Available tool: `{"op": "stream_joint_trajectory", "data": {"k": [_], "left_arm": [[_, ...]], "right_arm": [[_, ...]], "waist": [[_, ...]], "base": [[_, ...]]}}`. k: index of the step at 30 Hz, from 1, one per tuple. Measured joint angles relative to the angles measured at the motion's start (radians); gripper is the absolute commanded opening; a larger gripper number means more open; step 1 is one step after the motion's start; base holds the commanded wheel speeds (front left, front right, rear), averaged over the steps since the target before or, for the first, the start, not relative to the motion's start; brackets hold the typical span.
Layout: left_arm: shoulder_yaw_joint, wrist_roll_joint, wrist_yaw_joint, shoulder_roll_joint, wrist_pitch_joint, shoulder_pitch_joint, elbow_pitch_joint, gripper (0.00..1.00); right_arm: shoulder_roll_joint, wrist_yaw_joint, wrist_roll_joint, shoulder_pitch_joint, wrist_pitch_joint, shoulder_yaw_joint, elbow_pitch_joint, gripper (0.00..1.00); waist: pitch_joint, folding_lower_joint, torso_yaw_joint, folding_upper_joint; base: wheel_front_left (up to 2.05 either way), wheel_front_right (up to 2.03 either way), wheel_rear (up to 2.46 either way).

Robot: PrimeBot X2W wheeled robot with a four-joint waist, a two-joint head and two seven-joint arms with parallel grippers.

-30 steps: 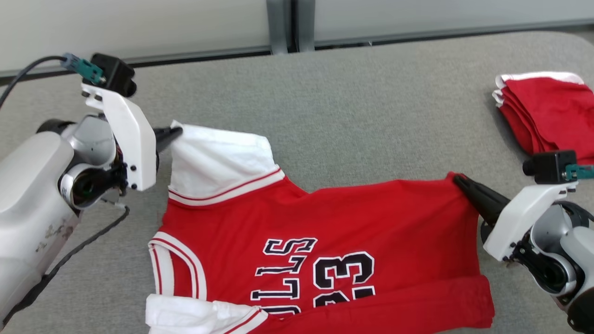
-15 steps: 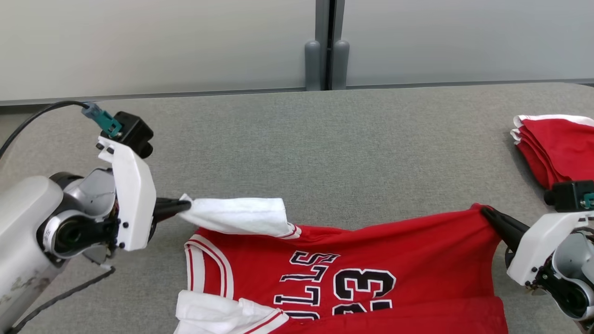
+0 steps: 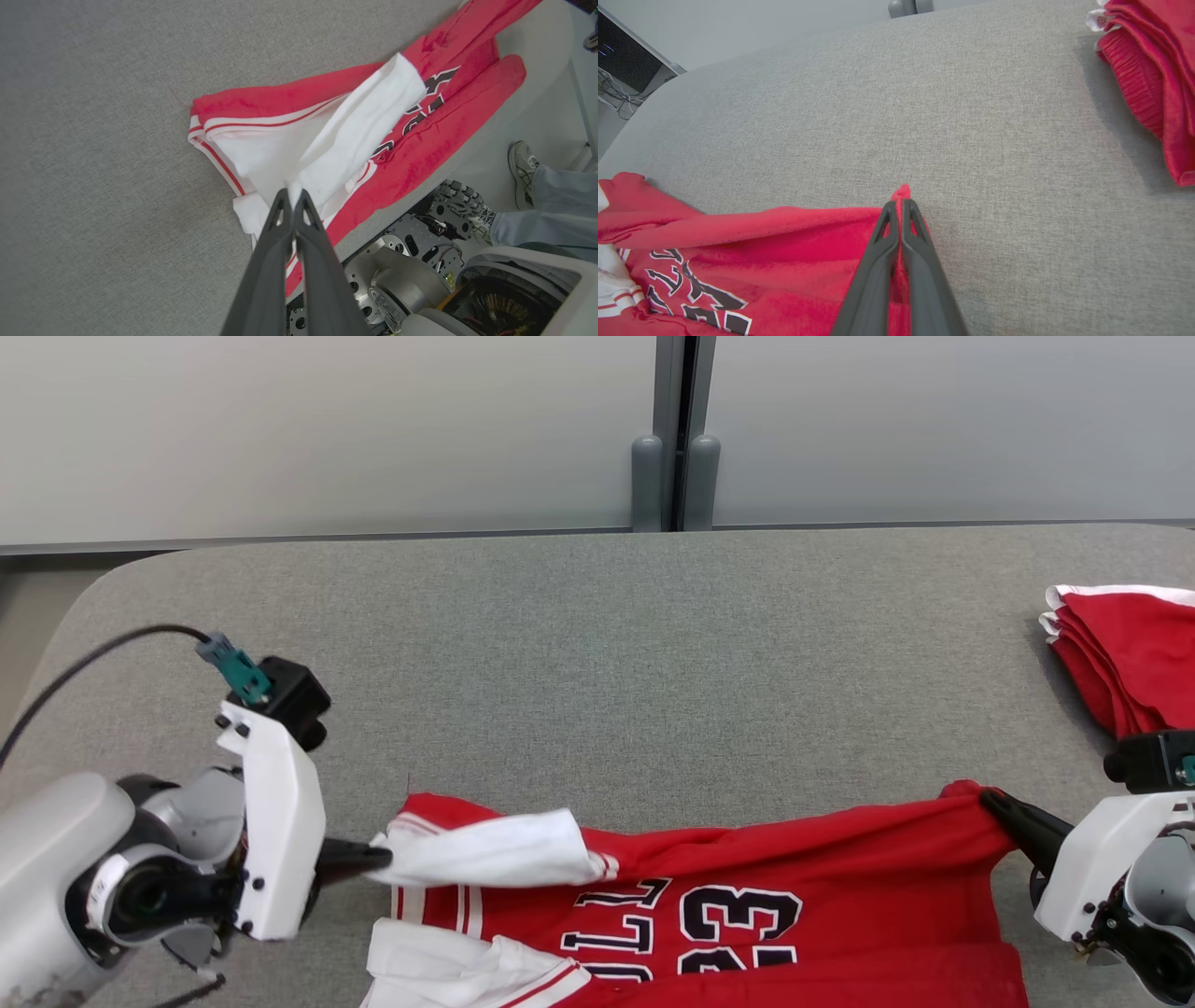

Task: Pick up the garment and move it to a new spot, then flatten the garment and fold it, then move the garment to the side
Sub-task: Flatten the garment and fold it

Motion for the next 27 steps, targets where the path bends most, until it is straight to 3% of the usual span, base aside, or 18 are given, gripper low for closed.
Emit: {"op": "stream_joint_trajectory", "data": {"k": [10, 20, 22, 23, 24, 26, 27], "left_arm": [[-0.047, -0.033, 0.033, 0.001, 0.056, 0.057, -0.052, 0.0], [-0.074, -0.072, 0.034, -0.008, 0.079, 0.106, -0.027, 0.0], [-0.078, -0.072, 0.033, -0.014, 0.077, 0.118, -0.019, 0.0], [-0.081, -0.075, 0.031, -0.017, 0.073, 0.124, -0.015, 0.0], [-0.082, -0.081, 0.028, -0.02, 0.068, 0.132, -0.007, 0.0], [-0.091, -0.082, 0.025, -0.026, 0.065, 0.148, 0.006, 0.53], [-0.093, -0.082, 0.021, -0.028, 0.063, 0.154, 0.013, 1.0]], "right_arm": [[-0.023, 0.0, 0.008, 0.012, 0.072, 0.021, -0.037, 0.0], [-0.042, 0.0, 0.008, 0.013, 0.128, 0.045, -0.031, 0.0], [-0.039, 0.0, 0.008, 0.017, 0.137, 0.05, -0.024, 0.16], [-0.038, 0.0, 0.008, 0.018, 0.148, 0.053, -0.017, 0.42], [-0.035, 0.0, 0.009, 0.021, 0.155, 0.055, -0.008, 0.95], [-0.028, 0.0, 0.014, 0.026, 0.172, 0.056, 0.004, 1.0], [-0.024, 0.0, 0.015, 0.027, 0.174, 0.056, 0.01, 1.0]], "waist": [[0.005, 0.0, -0.003, 0.0], [0.014, 0.0, -0.007, 0.0], [0.015, -0.0001, -0.008, 0.0], [0.015, 0.0, -0.009, 0.0], [0.015, -0.0001, -0.009, 0.0], [0.015, -0.0001, -0.01, 0.0], [0.015, 0.0, -0.011, -0.0001]], "base": [[0.0, 0.0, 0.0], [0.0, 0.0, 0.0], [0.0, 0.0, 0.0], [0.0, 0.0, 0.0], [0.0, 0.0, 0.0], [0.0, 0.0, 0.0], [0.0, 0.0, 0.0]]}}
